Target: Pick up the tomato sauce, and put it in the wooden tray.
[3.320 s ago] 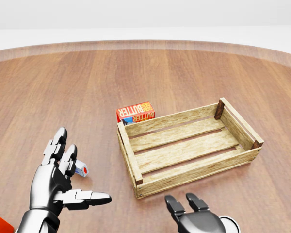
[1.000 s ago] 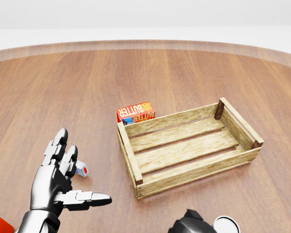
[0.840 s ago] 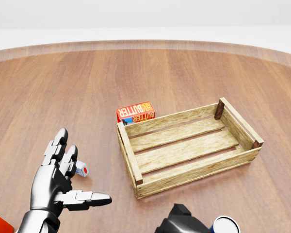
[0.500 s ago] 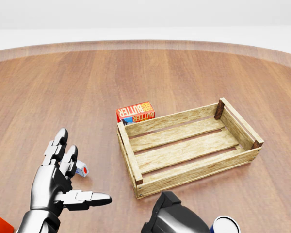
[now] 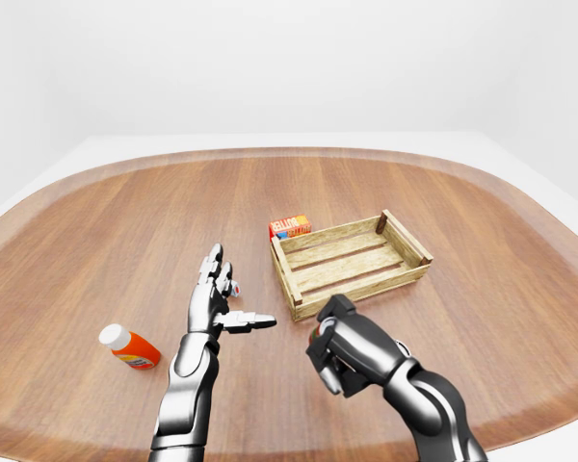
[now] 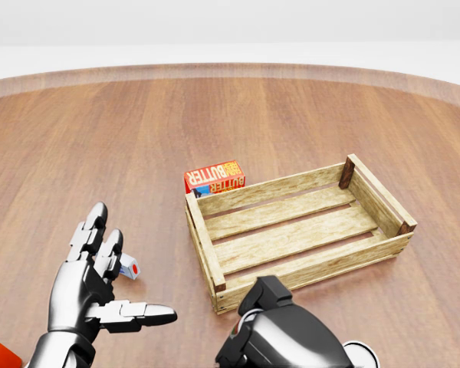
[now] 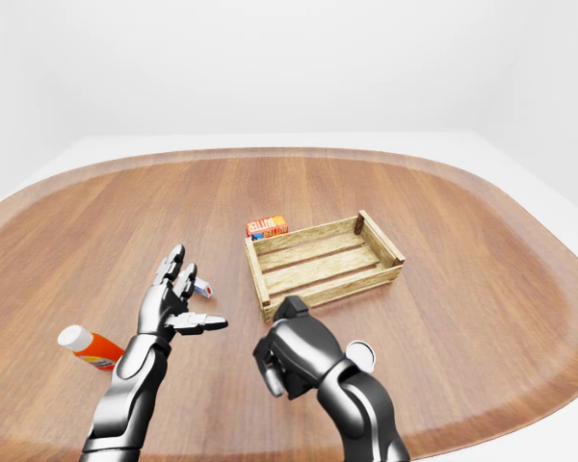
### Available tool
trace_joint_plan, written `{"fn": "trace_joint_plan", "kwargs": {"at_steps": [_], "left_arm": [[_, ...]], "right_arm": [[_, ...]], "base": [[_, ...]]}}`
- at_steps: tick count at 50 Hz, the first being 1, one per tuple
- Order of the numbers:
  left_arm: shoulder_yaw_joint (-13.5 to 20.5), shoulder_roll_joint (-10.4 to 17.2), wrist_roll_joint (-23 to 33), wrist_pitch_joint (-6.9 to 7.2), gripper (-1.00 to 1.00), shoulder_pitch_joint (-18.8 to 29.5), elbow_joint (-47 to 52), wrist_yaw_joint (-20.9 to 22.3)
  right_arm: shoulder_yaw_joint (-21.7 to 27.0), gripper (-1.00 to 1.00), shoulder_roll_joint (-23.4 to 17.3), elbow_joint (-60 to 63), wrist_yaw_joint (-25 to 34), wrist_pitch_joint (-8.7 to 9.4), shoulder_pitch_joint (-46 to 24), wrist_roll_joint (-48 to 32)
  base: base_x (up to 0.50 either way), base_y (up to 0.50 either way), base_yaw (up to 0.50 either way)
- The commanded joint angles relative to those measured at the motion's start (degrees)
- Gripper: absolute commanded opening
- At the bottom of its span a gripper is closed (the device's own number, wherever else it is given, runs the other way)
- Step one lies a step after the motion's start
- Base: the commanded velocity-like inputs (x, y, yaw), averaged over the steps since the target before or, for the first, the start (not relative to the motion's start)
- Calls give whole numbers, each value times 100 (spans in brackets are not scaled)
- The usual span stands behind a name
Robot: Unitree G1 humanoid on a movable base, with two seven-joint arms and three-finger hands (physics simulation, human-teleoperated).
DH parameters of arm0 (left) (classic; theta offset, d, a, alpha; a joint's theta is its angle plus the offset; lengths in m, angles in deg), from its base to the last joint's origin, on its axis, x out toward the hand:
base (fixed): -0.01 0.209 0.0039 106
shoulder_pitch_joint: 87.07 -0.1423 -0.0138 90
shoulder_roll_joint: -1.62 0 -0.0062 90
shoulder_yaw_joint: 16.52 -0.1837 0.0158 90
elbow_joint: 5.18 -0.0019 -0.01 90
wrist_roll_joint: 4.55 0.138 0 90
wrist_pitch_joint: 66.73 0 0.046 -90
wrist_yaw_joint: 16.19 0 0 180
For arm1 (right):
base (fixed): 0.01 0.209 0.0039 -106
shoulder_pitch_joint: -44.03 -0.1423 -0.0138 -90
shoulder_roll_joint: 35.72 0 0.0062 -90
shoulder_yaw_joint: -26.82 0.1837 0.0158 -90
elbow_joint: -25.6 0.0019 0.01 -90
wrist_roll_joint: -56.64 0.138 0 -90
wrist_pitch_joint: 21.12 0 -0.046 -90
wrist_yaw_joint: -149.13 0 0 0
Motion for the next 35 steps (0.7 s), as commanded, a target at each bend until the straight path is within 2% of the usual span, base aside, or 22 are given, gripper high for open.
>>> {"fn": "trace_joint_plan", "kwargs": {"at_steps": [1, 4, 7, 12, 13, 17, 19, 22, 27, 35], "left_arm": [[0, -1, -3, 0, 100, -4, 11, -1], [0, -1, -4, 0, 100, -3, 14, -2], [1, -1, -7, 0, 100, -4, 16, 0], [5, 0, -13, 0, 100, 5, 2, 2], [7, 0, -18, 0, 100, 9, 0, 1], [10, 2, -23, 0, 100, 18, -9, 0], [10, 3, -24, 0, 100, 21, -12, 0], [8, 2, -24, 0, 100, 14, 4, -3], [11, 4, -26, 0, 100, 18, 0, -3], [15, 4, -37, 0, 100, 16, 22, -5]], "right_arm": [[179, -100, 129, 696, 5, 149, -224, -74], [256, -100, 165, 776, -21, 165, -332, -32], [371, -100, 211, 854, -117, 102, -543, 2], [609, -100, 307, 977, -110, 232, -913, 56], [715, -100, 333, 1005, -99, 308, -1085, 101], [927, -100, 346, 1033, -115, 427, -1432, 177], [1060, -100, 350, 1011, -161, 546, -1679, 206], [1319, -100, 309, 874, -270, 823, -2177, 362], [1491, -100, 141, 566, -457, 823, -2531, 560], [1751, -100, -181, -696, -1255, 823, -3663, 897]], "base": [[0, 0, 0], [0, 0, 0], [0, 0, 0], [0, 0, 0], [0, 0, 0], [0, 0, 0], [0, 0, 0], [0, 0, 0], [0, 0, 0], [0, 0, 0]]}}
